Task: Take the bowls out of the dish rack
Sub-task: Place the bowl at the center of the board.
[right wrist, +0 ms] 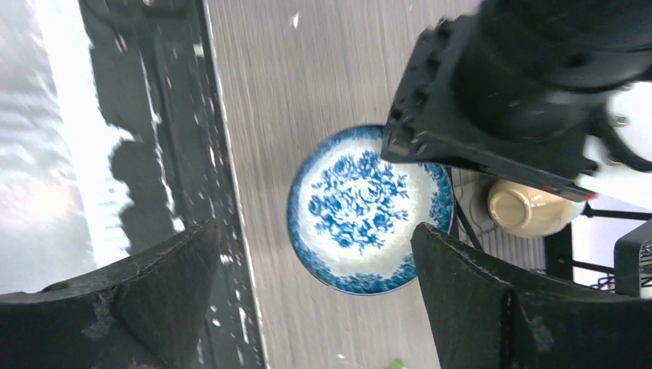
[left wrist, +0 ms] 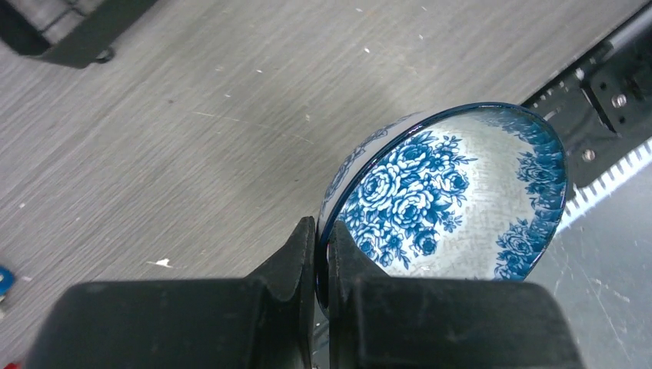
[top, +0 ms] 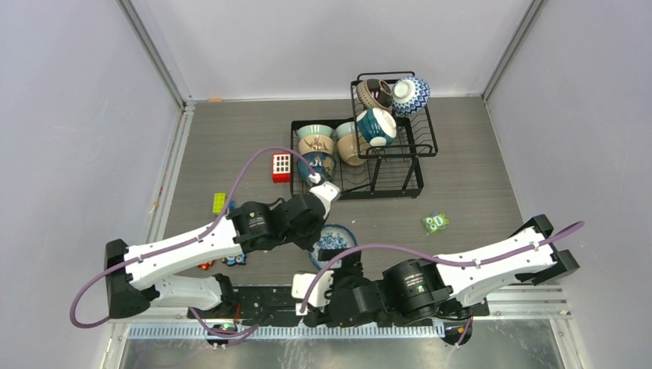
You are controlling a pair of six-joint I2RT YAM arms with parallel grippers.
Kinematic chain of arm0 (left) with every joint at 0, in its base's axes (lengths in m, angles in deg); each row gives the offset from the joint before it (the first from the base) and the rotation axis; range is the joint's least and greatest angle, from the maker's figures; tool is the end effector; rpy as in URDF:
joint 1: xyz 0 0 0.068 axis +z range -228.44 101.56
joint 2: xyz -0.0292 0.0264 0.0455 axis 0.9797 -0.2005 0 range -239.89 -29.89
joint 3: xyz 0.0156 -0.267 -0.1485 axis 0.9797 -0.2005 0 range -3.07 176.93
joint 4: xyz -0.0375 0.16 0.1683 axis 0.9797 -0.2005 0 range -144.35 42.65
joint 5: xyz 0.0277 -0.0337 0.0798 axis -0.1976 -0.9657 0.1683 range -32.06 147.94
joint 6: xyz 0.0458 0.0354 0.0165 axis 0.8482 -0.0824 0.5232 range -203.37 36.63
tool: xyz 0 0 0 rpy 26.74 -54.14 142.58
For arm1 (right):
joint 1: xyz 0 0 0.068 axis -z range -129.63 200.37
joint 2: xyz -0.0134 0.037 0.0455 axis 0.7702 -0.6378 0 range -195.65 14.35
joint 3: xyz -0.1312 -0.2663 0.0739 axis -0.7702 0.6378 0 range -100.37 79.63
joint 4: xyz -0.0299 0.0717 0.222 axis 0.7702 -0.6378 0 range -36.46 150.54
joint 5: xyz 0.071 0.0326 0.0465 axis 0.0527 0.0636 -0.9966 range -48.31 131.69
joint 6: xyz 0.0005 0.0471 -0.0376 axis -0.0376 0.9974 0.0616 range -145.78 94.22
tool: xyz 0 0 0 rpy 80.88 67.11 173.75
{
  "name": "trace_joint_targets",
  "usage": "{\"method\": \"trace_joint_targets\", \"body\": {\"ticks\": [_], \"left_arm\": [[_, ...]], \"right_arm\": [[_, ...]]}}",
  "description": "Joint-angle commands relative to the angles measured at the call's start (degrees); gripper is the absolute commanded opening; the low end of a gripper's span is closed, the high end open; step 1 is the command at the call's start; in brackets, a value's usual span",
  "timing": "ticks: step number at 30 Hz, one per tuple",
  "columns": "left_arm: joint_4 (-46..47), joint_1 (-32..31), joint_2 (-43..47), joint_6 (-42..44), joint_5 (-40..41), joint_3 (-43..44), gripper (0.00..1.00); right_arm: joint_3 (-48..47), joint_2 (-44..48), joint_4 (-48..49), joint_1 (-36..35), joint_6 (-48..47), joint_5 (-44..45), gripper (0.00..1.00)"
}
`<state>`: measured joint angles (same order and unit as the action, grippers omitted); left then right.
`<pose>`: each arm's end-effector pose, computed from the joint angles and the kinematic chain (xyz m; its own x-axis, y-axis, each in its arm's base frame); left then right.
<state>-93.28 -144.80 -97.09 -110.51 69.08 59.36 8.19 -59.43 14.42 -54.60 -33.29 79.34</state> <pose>0.0881 -0.1799 0.3390 -0.6636 0.4003 -0.6319 0.6148 0.7732 -0.1558 -0.0326 0.2276 0.3690 0.3053 -0.7413 -0.5977 -0.8369 0.0907 -0.5399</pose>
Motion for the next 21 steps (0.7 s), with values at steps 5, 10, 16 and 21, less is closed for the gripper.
{"method": "trace_joint_targets", "body": {"ticks": [5,10,16,21], "left_arm": [[-0.6,1.0,9.1,-9.2,21.3,-0.3,0.0],[-2.8,4.5,15.0,-15.0,29.7,-3.3,0.0],[-6.4,15.2,18.7,-18.3,30.4,-4.3,0.0],[-4.3,25.6,19.7,-15.3,28.7,-4.5,0.0]], "right_arm": [[-11.6,1.6,8.6,-0.3,21.8,7.6,1.0],[-10.4,5.6,11.2,6.6,34.6,8.8,1.0],[3.4,14.7,23.5,16.0,40.2,4.4,1.0],[12.3,17.3,28.4,16.1,38.3,9.2,1.0]]}}
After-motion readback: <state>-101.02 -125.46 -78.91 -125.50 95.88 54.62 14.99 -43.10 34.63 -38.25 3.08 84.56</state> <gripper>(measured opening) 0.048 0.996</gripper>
